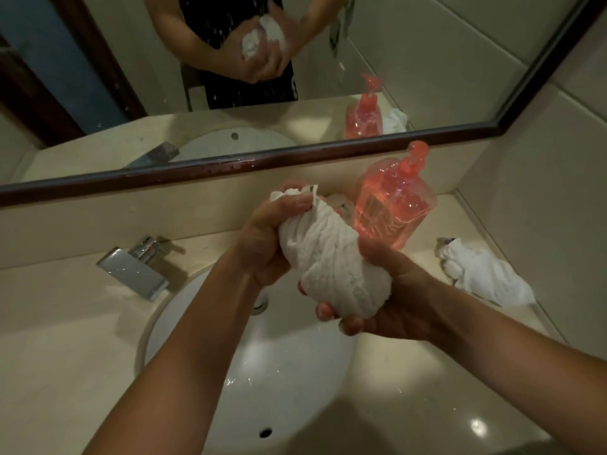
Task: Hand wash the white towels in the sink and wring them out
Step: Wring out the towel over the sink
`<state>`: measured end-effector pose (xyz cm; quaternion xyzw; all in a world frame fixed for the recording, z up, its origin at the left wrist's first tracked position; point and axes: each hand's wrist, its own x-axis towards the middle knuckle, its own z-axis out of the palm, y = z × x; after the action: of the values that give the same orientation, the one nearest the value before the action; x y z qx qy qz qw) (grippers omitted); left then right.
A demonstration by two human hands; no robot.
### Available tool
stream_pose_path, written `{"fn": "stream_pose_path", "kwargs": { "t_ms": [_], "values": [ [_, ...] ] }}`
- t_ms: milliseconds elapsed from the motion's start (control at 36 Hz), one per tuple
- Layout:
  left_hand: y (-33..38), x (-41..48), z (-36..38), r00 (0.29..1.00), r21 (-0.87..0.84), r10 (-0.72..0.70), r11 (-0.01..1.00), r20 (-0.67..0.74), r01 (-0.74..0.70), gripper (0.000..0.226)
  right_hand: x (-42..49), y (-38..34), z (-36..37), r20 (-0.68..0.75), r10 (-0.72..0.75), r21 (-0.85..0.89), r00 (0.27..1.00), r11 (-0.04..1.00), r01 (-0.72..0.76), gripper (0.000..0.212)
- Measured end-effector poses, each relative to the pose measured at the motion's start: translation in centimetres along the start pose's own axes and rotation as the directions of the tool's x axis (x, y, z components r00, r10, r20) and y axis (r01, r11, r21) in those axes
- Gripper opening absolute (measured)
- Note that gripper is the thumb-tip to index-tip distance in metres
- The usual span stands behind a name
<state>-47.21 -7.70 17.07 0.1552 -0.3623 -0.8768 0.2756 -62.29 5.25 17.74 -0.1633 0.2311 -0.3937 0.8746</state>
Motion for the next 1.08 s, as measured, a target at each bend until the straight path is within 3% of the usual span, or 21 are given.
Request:
{"fn": "stream_pose_path", "kwargs": {
  "t_ms": [111, 222, 361, 444, 694, 861, 944, 1083],
  "values": [
    [0.5, -0.5, 0.9, 0.996, -0.082, -0.082, 0.993, -0.021, 0.080, 0.063, -1.0, -1.3, 0.6, 0.014, 0.060, -0.171, 0.998, 0.984, -0.057, 0.081],
    [0.9, -1.2, 1.7, 0.993, -0.039, -0.114, 0.993, -0.001, 0.114, 0.061, -1.7, -2.7, 2.6, -0.223, 0.107, -0.432, 0.969, 0.880, -0.196, 0.088],
    [-0.1, -1.2, 1.8, 0.973, 0.248, 0.013, 0.968, -0.229, 0.046, 0.023, -0.1, -1.9, 3.3, -0.444, 0.015, -0.592, 0.896, 0.746, -0.306, 0.052],
    [-1.0, -0.7, 1.1, 0.945, 0.396, 0.102, 0.918, -0.312, 0.031, 0.020, 0.8, -0.9, 2.8, -0.489, -0.086, -0.619, 0.868, 0.735, -0.276, 0.041],
    [-2.9, 0.8, -1.6, 0.880, 0.772, 0.323, 0.632, -0.349, 0.074, 0.023, 4.7, 1.4, -1.9, -0.594, -0.360, -0.691, 0.719, 0.686, -0.228, 0.056],
    [-4.4, 1.6, -2.9, 0.843, 0.771, 0.359, 0.629, -0.400, 0.099, 0.025, 6.5, 2.8, -4.4, -0.643, -0.392, -0.693, 0.658, 0.664, -0.281, 0.077],
    [-5.1, 2.4, -3.9, 0.820, 0.763, 0.370, 0.636, -0.437, 0.120, 0.027, 7.2, 2.9, -5.1, -0.644, -0.419, -0.701, 0.640, 0.659, -0.273, 0.057],
    [-5.2, 2.9, -4.5, 0.807, 0.787, 0.411, 0.609, -0.424, 0.104, 0.020, 7.9, 2.7, -5.3, -0.650, -0.451, -0.706, 0.612, 0.656, -0.266, 0.051]
  ]
}}
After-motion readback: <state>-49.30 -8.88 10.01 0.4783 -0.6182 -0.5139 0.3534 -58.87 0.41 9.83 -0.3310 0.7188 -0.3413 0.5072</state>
